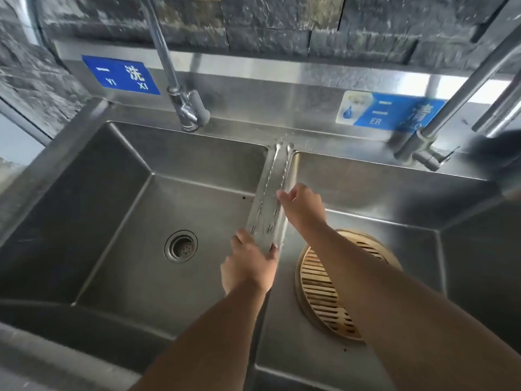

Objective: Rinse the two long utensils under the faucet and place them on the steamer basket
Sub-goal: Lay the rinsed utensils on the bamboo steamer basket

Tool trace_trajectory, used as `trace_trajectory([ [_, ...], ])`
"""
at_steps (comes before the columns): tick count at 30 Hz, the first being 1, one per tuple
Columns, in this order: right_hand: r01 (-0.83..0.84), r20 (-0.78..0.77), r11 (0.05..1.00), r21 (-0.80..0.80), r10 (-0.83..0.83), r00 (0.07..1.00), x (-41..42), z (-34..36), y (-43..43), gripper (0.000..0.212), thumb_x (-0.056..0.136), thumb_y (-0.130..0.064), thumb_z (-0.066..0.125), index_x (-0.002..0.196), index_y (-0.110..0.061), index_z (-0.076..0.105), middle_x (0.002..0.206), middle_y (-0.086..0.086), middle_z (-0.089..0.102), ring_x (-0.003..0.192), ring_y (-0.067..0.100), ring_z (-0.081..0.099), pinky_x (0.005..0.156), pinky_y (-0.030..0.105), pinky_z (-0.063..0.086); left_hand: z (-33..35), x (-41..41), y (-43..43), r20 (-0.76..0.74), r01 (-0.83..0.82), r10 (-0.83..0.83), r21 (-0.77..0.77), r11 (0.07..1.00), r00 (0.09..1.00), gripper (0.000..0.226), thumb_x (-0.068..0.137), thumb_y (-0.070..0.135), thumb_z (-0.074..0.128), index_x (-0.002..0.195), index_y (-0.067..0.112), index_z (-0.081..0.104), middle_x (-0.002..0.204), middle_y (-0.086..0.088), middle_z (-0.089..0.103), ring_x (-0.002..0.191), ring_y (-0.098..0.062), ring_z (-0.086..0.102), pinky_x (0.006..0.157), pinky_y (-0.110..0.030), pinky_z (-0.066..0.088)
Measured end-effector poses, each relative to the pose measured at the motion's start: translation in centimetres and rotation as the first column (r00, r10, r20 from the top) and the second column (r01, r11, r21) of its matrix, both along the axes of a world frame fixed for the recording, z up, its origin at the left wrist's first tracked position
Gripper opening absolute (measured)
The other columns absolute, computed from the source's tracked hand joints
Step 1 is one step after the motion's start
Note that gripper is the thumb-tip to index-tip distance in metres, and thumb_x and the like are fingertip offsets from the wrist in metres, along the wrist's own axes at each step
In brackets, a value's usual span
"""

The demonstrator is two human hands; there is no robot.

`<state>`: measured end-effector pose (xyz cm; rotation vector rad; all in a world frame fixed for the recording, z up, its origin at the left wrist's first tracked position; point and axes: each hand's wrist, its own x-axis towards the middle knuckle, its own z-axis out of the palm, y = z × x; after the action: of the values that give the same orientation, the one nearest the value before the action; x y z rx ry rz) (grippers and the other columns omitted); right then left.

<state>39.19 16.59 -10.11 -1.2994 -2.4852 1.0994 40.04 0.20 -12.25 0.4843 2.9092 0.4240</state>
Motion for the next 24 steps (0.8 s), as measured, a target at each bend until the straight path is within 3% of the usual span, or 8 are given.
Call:
trace_trajectory([
  [2, -0.012, 0.002, 0.999, -0.051, 0.012, 1.000, -0.8, -0.2, 0.5, 0.033, 0.085, -0.049, 0.053, 0.068, -0.021, 0.051, 0.070, 0.001, 0.064, 0.068, 0.023, 0.058, 0.053, 0.028, 0.038, -0.2, 0.0, 0.1, -0.039, 0.007, -0.007, -0.001, 1.000, 0.999, 0.061, 0.080, 0.067, 0.049, 0.110, 0.014, 0.040, 0.109, -0.004, 0.061, 0.082, -0.036, 0.070, 0.060, -0.037, 0.042],
  [5, -0.067, 0.017, 0.994, -0.092, 0.068, 0.998, -1.7, -0.2, 0.9, 0.030, 0.086, -0.041, 0.054, 0.065, -0.020, 0.048, 0.076, 0.009, 0.070, 0.072, 0.029, 0.066, 0.063, 0.033, 0.050, -0.4, -0.2, 0.3, -0.050, 0.000, 0.000, 0.001, 1.000, 0.999, 0.060, 0.079, 0.066, 0.051, 0.108, 0.015, 0.040, 0.107, -0.005, 0.062, 0.083, -0.036, 0.070, 0.060, -0.036, 0.040],
  [10, -0.044, 0.005, 0.993, -0.113, 0.045, 0.999, -1.8, -0.1, 0.8, 0.032, 0.089, -0.033, 0.056, 0.062, -0.019, 0.043, 0.072, 0.006, 0.059, 0.072, 0.028, 0.054, 0.055, 0.030, 0.034, -0.1, -0.2, 0.2, -0.038, -0.002, 0.003, 0.019, 1.000, 0.999, 0.060, 0.078, 0.066, 0.053, 0.107, 0.014, 0.042, 0.108, -0.007, 0.066, 0.085, -0.038, 0.069, 0.061, -0.035, 0.033],
  [14, -0.018, -0.021, 0.994, -0.112, 0.015, 1.000, -1.7, -0.4, 1.0, 0.036, 0.090, -0.025, 0.052, 0.057, -0.017, 0.039, 0.071, 0.011, 0.053, 0.072, 0.031, 0.050, 0.061, 0.030, 0.034, -0.2, -0.4, 0.4, -0.052, 0.001, -0.001, 0.001, 1.000, 0.999, 0.060, 0.076, 0.067, 0.050, 0.104, 0.015, 0.040, 0.105, -0.006, 0.066, 0.083, -0.038, 0.070, 0.060, -0.035, 0.034],
  [18, -0.076, -0.050, 0.993, -0.095, 0.071, 0.996, -1.3, 0.1, 1.2, 0.041, 0.093, -0.022, 0.051, 0.056, -0.014, 0.038, 0.057, 0.005, 0.044, 0.066, 0.030, 0.047, 0.053, 0.032, 0.030, -0.2, -0.5, 0.3, -0.052, -0.003, 0.002, -0.016, 1.000, 0.999, 0.058, 0.078, 0.067, 0.049, 0.103, 0.016, 0.038, 0.104, -0.008, 0.067, 0.085, -0.040, 0.069, 0.061, -0.036, 0.036],
  [24, -0.051, -0.105, 0.999, -0.003, 0.050, 0.993, 1.5, -1.0, 1.7, 0.039, 0.094, -0.022, 0.049, 0.058, -0.014, 0.036, 0.058, 0.005, 0.049, 0.062, 0.030, 0.048, 0.048, 0.032, 0.030, -0.4, -0.5, 0.3, -0.047, -0.007, 0.007, -0.006, 1.000, 0.999, 0.057, 0.080, 0.066, 0.052, 0.102, 0.015, 0.039, 0.104, -0.010, 0.067, 0.089, -0.041, 0.068, 0.064, -0.038, 0.035],
])
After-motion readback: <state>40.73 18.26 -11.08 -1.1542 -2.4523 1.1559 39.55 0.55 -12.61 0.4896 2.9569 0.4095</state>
